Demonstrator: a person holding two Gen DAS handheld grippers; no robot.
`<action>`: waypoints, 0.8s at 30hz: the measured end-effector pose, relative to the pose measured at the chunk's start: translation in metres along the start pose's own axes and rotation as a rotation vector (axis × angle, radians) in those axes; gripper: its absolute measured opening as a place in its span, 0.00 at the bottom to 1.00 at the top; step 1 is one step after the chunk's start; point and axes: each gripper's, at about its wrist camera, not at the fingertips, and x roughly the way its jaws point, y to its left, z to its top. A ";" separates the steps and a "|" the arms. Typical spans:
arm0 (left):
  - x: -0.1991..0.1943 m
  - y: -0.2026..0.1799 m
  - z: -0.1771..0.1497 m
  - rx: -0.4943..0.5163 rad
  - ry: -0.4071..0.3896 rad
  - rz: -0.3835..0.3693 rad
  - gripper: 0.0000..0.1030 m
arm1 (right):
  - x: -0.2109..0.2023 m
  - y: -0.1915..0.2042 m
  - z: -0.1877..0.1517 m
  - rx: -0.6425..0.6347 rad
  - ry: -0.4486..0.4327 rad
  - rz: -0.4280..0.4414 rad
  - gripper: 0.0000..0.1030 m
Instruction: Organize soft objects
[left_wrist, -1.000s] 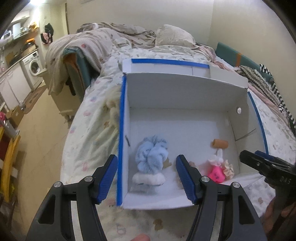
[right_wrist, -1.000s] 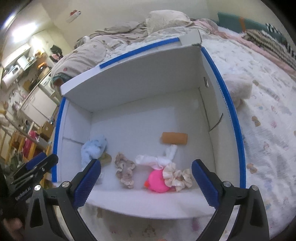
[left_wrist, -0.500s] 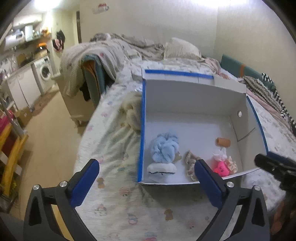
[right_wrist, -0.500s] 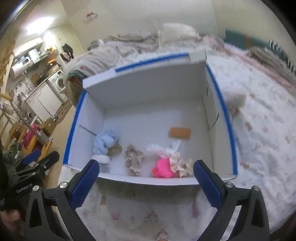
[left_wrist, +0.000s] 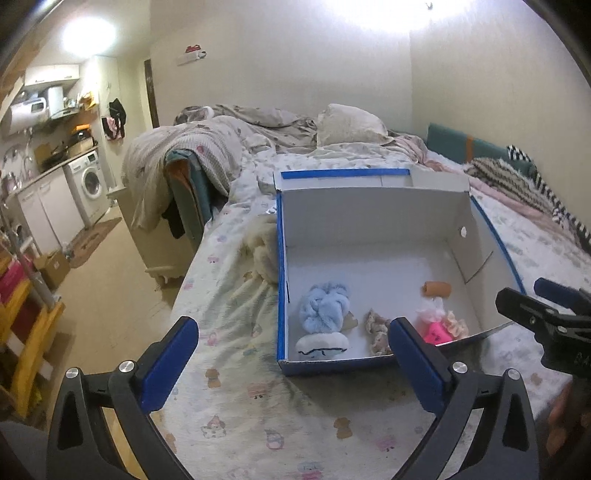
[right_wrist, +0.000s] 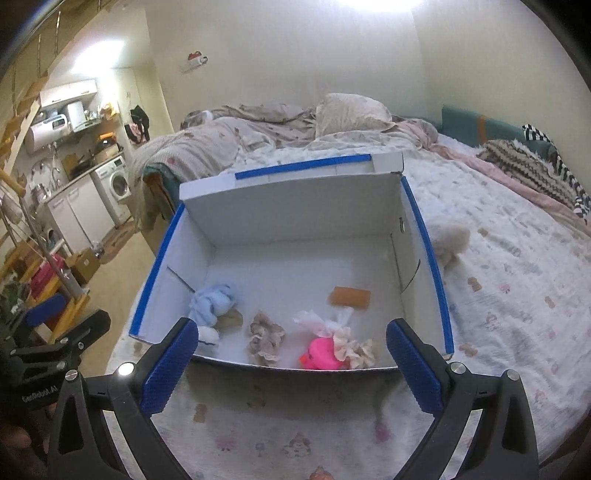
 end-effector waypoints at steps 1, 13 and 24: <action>0.002 -0.002 0.000 0.010 0.001 0.006 0.99 | 0.001 -0.001 -0.001 0.006 0.005 0.001 1.00; 0.002 -0.001 0.005 -0.023 -0.007 -0.024 1.00 | 0.005 -0.008 -0.002 0.048 0.016 -0.014 1.00; 0.004 0.006 0.007 -0.066 0.009 -0.040 0.99 | 0.005 -0.009 -0.001 0.047 0.015 -0.019 1.00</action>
